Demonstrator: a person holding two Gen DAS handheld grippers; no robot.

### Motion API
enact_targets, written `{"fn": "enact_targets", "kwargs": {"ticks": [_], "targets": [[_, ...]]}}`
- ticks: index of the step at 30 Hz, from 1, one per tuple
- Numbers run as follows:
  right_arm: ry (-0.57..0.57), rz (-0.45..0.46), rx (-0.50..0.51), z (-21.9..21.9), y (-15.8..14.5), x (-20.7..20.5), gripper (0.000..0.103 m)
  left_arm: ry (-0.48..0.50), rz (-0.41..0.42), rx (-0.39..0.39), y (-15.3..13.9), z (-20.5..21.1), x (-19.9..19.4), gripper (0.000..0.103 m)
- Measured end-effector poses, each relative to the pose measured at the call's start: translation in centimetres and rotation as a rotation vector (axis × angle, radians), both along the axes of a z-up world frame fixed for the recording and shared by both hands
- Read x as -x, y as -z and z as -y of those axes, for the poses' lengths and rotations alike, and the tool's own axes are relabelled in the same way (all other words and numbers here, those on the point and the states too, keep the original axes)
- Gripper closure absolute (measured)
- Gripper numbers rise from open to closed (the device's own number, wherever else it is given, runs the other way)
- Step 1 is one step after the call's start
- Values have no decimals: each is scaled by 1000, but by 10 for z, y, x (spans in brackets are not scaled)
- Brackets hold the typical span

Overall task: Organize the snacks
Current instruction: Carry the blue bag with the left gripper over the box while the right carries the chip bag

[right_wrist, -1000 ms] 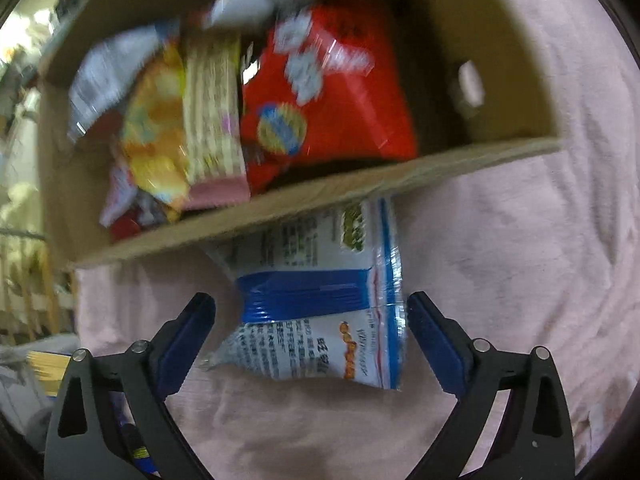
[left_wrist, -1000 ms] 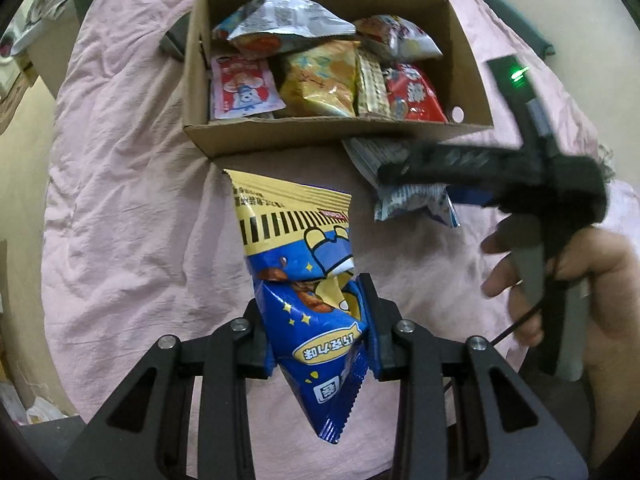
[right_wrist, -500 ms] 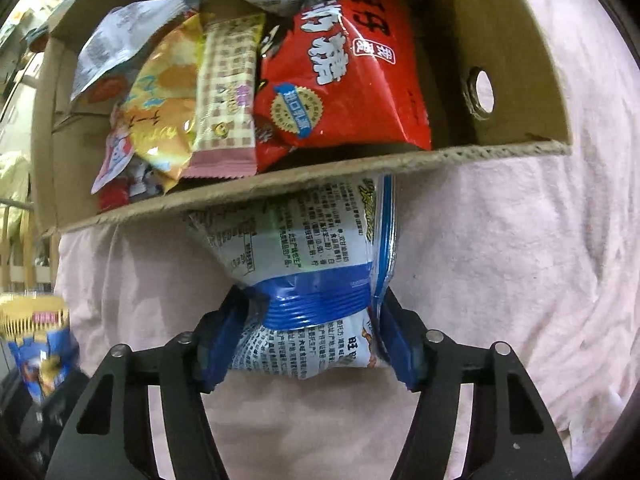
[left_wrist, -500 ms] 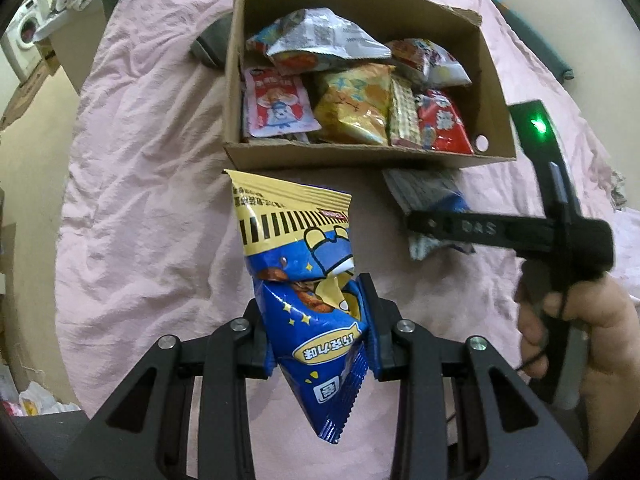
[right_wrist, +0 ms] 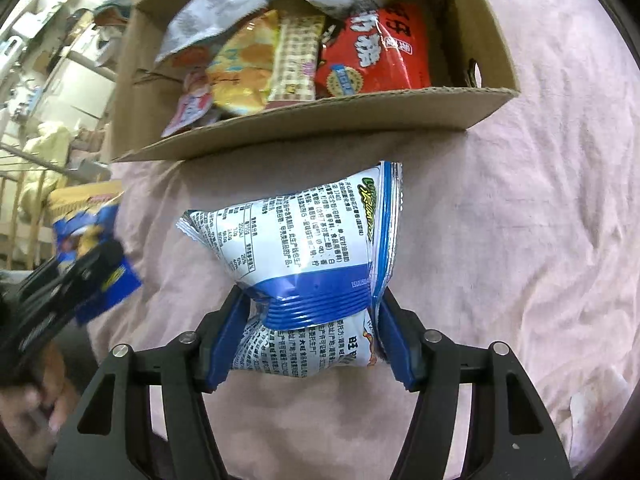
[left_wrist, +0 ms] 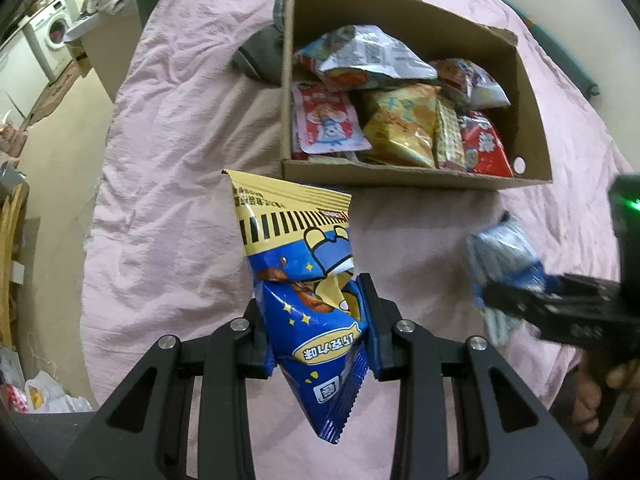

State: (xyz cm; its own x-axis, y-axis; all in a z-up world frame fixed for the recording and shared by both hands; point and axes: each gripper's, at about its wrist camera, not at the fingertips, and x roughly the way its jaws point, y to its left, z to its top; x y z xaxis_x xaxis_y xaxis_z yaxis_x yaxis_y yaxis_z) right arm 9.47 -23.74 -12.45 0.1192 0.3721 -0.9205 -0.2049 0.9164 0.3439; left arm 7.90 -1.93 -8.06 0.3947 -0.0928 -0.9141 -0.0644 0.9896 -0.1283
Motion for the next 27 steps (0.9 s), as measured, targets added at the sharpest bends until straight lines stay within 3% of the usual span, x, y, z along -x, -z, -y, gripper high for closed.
{"fn": "enact_targets", "kwargs": {"ticks": [7,13,22,27], "targets": [[6,91,-149,29,-47,12,38,-36,42,-15,-9,-3,3,74],[99,222,-262,56,-88,6,38,-44,137,-49,-42,-5,-3,74],[248,428,-265,73,-122,-35,38,-20,247,-77,-88,-1,-42,74],[338,433,-268,86,-115,-64,38,-6,274,-71,-96,3,-66,74]]}}
